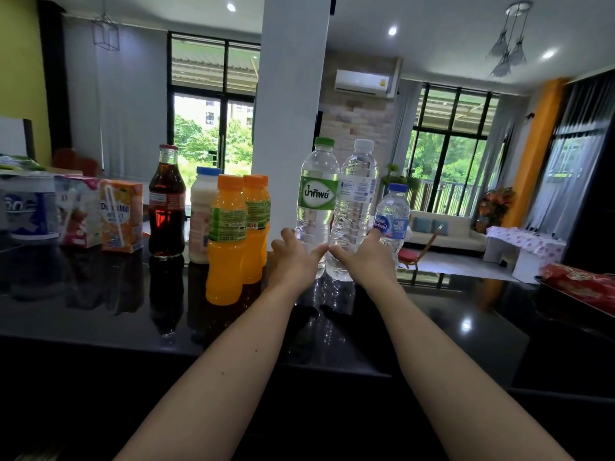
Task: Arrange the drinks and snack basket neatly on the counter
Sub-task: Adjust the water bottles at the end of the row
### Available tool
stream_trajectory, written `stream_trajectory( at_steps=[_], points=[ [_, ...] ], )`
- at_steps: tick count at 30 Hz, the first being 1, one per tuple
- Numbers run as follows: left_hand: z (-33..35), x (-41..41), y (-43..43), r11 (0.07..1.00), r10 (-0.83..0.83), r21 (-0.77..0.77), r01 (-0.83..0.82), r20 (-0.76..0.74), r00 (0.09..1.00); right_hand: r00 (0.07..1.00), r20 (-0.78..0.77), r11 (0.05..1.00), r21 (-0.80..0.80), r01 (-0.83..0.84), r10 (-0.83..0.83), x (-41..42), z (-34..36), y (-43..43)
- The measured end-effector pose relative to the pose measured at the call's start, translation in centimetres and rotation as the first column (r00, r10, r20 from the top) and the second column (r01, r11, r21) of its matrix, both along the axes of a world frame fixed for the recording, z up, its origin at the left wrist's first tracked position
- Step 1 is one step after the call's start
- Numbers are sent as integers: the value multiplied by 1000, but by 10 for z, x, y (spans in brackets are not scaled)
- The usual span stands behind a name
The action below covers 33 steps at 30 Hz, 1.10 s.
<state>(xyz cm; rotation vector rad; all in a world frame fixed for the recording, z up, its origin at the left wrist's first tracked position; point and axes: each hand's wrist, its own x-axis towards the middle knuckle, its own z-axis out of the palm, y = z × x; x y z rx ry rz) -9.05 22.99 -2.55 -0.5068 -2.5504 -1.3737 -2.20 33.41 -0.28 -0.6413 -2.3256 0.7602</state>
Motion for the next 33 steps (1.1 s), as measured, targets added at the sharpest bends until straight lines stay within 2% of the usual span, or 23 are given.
stream_trajectory(
  at_steps=[7, 10, 18, 24, 27, 29, 31, 33],
  points=[
    [2, 1, -2, 992, -113, 57, 110, 64, 991, 992, 98, 997, -25, -73, 75, -1, 3, 4],
    [0, 2, -3, 994, -103, 39, 102, 43, 994, 988, 111, 993, -45, -105, 110, 0, 4, 5],
    [1, 3, -1, 998, -66, -12, 67, 26, 997, 987, 62, 986, -84, -145, 150, -3, 3, 9],
    [2, 7, -6, 996, -85, -30, 85, 20, 996, 995, 24, 996, -23, -91, 92, 6, 5, 10],
    [-2, 21, -11, 983, -67, -168, 68, 14, 998, 995, -96, 1000, -28, -12, 10, 18, 2, 11],
    [-4, 35, -15, 956, -61, -286, 58, 0, 998, 960, -252, 992, -33, 119, -124, 28, 3, 14],
    [-4, 51, -21, 887, -93, -454, 77, -12, 996, 878, -409, 968, -103, 227, -249, 35, 5, 24],
    [-5, 64, -27, 794, -121, -601, 93, -6, 993, 859, -426, 956, -188, 225, -285, 37, 3, 40]
  ],
)
